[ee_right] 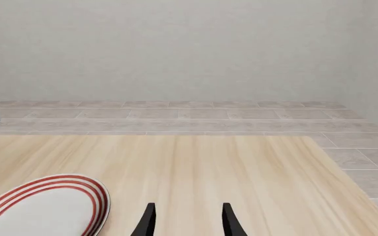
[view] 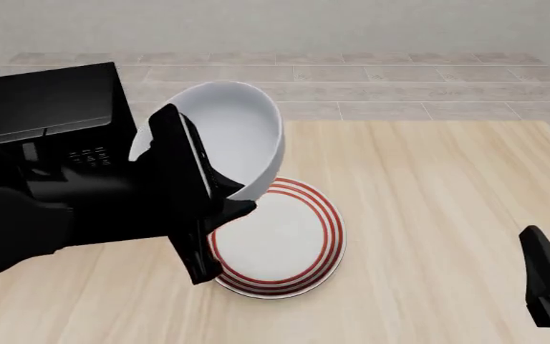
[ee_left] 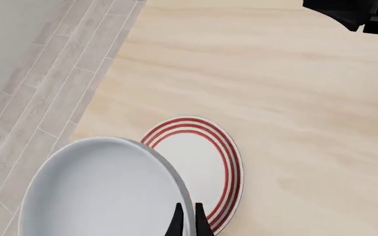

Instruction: Pick up the white bowl and put it on the plate.

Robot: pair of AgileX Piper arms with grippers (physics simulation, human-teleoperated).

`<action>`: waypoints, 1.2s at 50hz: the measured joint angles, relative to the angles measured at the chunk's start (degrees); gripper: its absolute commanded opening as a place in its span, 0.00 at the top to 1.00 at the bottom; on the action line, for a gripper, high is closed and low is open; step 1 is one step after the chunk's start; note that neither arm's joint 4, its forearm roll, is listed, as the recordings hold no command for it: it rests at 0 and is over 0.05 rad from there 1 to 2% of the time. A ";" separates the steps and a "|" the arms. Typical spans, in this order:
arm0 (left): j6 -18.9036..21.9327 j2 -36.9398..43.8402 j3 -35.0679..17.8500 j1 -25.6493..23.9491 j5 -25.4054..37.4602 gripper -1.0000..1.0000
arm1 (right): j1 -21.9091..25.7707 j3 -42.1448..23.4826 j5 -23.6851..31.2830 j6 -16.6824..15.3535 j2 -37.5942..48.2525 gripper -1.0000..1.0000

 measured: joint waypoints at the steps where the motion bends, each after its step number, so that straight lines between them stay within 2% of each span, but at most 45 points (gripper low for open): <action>1: -0.08 0.11 0.04 -0.12 -0.13 1.00 | 0.00 0.00 0.00 0.00 0.00 0.00; 60: -4.21 8.75 -1.48 -2.65 -5.18 1.00 | 0.00 0.00 0.00 0.00 0.00 0.00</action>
